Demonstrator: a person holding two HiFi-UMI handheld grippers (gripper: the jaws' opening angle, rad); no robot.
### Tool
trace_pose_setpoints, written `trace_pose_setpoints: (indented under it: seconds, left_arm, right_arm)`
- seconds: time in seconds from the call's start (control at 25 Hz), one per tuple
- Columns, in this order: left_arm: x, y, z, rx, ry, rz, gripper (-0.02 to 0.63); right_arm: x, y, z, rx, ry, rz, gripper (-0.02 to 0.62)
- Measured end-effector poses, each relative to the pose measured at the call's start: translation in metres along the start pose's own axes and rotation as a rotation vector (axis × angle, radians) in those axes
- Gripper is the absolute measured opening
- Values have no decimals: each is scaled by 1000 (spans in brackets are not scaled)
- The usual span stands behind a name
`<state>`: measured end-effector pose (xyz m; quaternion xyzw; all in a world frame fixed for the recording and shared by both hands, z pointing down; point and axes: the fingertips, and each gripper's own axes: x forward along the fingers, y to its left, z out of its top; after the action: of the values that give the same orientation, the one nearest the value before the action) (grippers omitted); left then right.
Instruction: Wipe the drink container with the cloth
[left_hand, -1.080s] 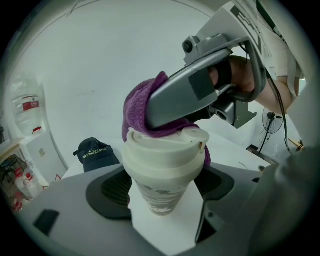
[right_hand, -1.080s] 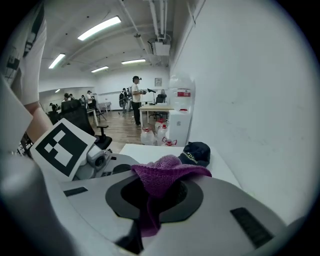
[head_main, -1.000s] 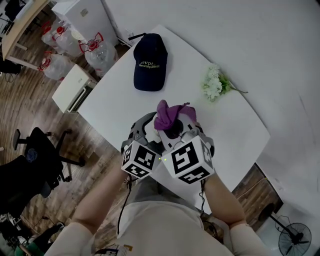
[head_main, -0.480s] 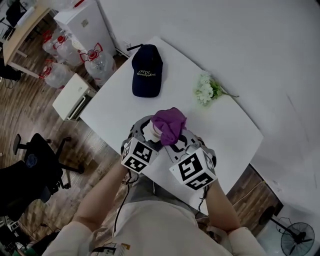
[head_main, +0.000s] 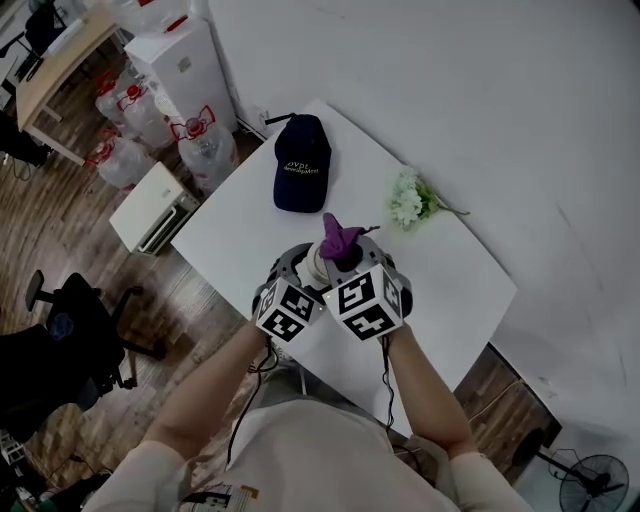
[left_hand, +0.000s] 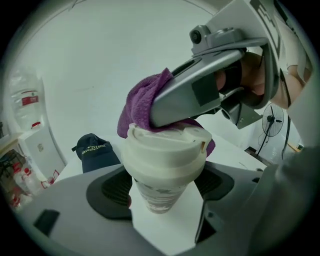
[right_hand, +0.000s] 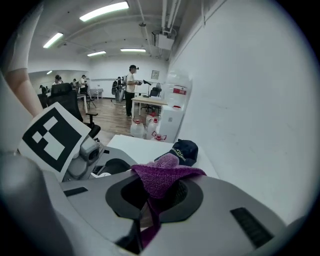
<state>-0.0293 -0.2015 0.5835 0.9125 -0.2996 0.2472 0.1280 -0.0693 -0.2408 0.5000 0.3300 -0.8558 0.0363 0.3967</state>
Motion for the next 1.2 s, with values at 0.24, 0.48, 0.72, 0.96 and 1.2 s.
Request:
trace_pose_setpoints:
  seconds: [0.24,0.48,0.72,0.96,1.2]
  left_arm:
    - [0,-1,1,15,16,-12,400]
    - [1,-2,1,35,26,-55,399]
    - [4,-3,3,23,24,-70,399]
    - [4,-4,1,18,21,-80,399]
    - [6,-2,4,13,23,-71,400]
  right_arm:
    - [-8,41,8,-11,-37,69,58]
    - [-37,50,-11,68,-51,112,58]
    - [-44,7,-42,174,-17,23,60]
    - [-16,-14,-23,137,11,-21,61]
    - [2,11,9,31,-7,-2,60]
